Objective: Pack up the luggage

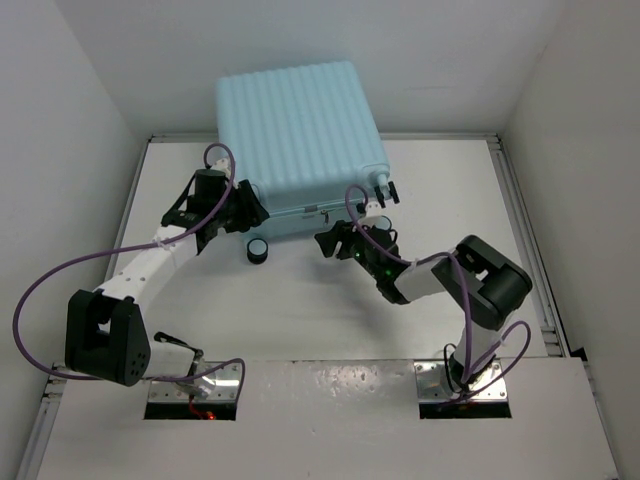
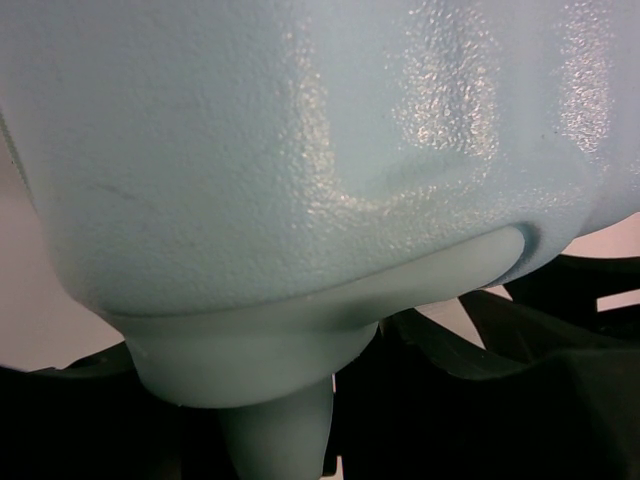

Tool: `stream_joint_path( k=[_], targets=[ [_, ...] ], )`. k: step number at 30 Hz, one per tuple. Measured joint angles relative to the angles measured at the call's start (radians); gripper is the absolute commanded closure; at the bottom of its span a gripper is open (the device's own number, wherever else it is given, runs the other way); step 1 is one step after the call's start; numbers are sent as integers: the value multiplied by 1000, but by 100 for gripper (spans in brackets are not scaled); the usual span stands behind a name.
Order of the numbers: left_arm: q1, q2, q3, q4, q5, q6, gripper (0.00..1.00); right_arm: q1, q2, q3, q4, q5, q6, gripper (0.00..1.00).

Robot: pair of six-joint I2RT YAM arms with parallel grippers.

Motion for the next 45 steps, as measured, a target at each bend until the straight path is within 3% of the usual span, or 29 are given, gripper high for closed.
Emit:
stream_joint_path(
  k=[25, 29, 32, 33, 45],
  targets=[
    [0, 14, 0, 0, 1, 0, 80, -63, 124, 131, 36, -42, -30, 44],
    [0, 14, 0, 0, 0, 0, 80, -83, 138, 143, 53, -67, -48, 61],
    [0, 20, 0, 0, 1, 0, 80, -89, 149, 149, 57, -90, -59, 83],
    [0, 21, 0, 0, 1, 0, 80, -89, 151, 151, 60, -95, -63, 100],
    [0, 21, 0, 0, 3, -3, 82, -82, 127, 106, 89, -104, -82, 100]
  ],
)
